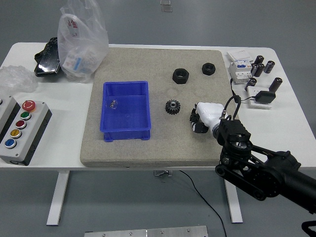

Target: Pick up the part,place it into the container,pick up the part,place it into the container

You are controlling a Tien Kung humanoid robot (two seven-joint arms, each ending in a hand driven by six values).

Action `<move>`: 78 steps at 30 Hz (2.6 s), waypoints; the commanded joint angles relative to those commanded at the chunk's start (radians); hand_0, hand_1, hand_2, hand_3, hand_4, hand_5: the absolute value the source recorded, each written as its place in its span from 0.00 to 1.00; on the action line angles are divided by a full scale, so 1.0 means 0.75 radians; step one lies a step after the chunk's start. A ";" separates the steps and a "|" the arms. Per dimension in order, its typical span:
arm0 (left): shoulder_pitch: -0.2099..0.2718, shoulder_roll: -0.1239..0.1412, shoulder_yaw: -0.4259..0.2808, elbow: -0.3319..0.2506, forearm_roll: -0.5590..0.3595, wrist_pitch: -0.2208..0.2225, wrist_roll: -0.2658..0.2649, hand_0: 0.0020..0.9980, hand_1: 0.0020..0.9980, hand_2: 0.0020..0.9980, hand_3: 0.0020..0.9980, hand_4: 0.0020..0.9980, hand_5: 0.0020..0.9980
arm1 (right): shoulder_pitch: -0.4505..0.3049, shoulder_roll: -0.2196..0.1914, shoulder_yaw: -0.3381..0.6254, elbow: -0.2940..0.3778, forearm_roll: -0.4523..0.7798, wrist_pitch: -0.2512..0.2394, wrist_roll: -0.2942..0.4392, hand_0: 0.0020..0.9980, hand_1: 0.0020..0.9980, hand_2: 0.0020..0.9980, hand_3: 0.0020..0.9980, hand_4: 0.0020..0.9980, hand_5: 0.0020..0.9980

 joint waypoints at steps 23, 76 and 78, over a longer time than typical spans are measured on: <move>-0.001 0.002 -0.003 0.000 0.002 0.000 0.005 0.64 0.57 0.56 0.63 0.73 0.33 | 0.158 0.052 -0.138 0.108 0.057 -0.215 0.026 0.16 0.41 0.52 0.58 0.49 0.16; -0.009 0.007 -0.017 0.000 0.020 0.002 0.018 0.64 0.57 0.56 0.63 0.73 0.34 | 0.363 0.183 -0.323 -0.200 0.102 -0.163 0.074 0.24 0.58 0.84 0.86 0.84 0.32; -0.009 0.008 -0.020 0.000 0.023 0.002 0.019 0.64 0.57 0.56 0.63 0.73 0.34 | 0.373 0.194 -0.328 -0.231 0.069 -0.126 0.062 0.24 0.58 0.84 0.86 0.84 0.32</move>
